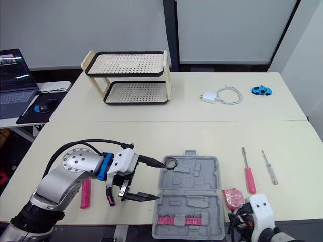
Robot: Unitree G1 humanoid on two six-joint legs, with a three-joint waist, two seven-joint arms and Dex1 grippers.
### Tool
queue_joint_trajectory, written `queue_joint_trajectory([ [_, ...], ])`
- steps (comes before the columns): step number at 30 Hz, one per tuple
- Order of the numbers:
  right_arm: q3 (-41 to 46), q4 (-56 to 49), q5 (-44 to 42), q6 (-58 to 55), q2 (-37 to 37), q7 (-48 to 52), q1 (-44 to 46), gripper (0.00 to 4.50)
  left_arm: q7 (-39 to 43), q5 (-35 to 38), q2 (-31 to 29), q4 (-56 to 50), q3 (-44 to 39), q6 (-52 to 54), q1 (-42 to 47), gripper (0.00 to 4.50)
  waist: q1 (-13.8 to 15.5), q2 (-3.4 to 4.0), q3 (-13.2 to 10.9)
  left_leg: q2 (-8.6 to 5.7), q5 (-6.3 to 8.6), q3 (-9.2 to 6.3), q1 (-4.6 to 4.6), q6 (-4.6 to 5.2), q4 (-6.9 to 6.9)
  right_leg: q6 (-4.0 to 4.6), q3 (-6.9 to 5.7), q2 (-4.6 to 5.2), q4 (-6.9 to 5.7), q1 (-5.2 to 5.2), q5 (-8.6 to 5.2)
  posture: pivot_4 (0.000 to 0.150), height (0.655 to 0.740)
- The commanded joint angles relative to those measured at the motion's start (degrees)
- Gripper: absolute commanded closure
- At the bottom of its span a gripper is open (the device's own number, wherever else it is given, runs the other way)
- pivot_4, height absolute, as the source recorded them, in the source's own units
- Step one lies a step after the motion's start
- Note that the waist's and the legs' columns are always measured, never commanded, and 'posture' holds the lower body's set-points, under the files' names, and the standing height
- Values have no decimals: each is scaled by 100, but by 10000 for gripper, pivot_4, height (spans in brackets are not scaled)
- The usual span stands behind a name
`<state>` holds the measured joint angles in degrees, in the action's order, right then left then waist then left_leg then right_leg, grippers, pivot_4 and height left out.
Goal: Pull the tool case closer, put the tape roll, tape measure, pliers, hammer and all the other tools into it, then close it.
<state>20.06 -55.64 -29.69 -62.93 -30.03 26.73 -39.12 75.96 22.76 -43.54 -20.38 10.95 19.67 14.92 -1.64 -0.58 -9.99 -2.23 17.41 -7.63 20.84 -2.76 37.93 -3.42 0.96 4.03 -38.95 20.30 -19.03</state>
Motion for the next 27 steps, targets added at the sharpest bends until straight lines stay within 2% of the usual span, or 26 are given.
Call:
queue_joint_trajectory([
  [1,743,-302,-314,255,-1004,1122,-251,12759,-29,107,-14,-204,-45,-75,-69,0,-3,0,0,-1,0,0,-3,0,-1,0,-1,-1,1,-2,0,1500,7400],
  [5,936,23,329,1748,-2356,2483,-354,355,-97,116,-2,-241,-78,-101,-138,0,-5,-7,-1,-6,0,6,-8,0,2,0,-2,-11,0,-11,0,1500,7400],
  [8,422,817,1077,3157,-3112,2997,248,355,-167,143,29,-314,-118,-138,-223,0,-8,-10,-2,0,0,6,-9,-1,4,0,-7,-23,1,-15,0,1500,7400],
  [15,-1246,2392,2157,5080,-3824,3713,1957,355,-265,159,2,-472,-139,-234,-393,0,-4,-18,-8,3,-1,5,-2,-2,5,1,-5,-12,6,-12,0,1500,7400],
  [20,-2154,3200,2667,5899,-3768,4022,2765,355,-315,148,-28,-528,-108,-296,-492,0,14,-20,-12,3,-2,3,2,-3,6,0,-7,-1,8,-12,0,1500,7400],
  [27,-2753,3832,2932,6316,-3518,4199,3360,355,-354,131,-20,-596,-56,-361,-633,0,9,-21,-12,7,-2,3,-1,-3,7,0,-7,0,6,-13,0,1500,7400],
])
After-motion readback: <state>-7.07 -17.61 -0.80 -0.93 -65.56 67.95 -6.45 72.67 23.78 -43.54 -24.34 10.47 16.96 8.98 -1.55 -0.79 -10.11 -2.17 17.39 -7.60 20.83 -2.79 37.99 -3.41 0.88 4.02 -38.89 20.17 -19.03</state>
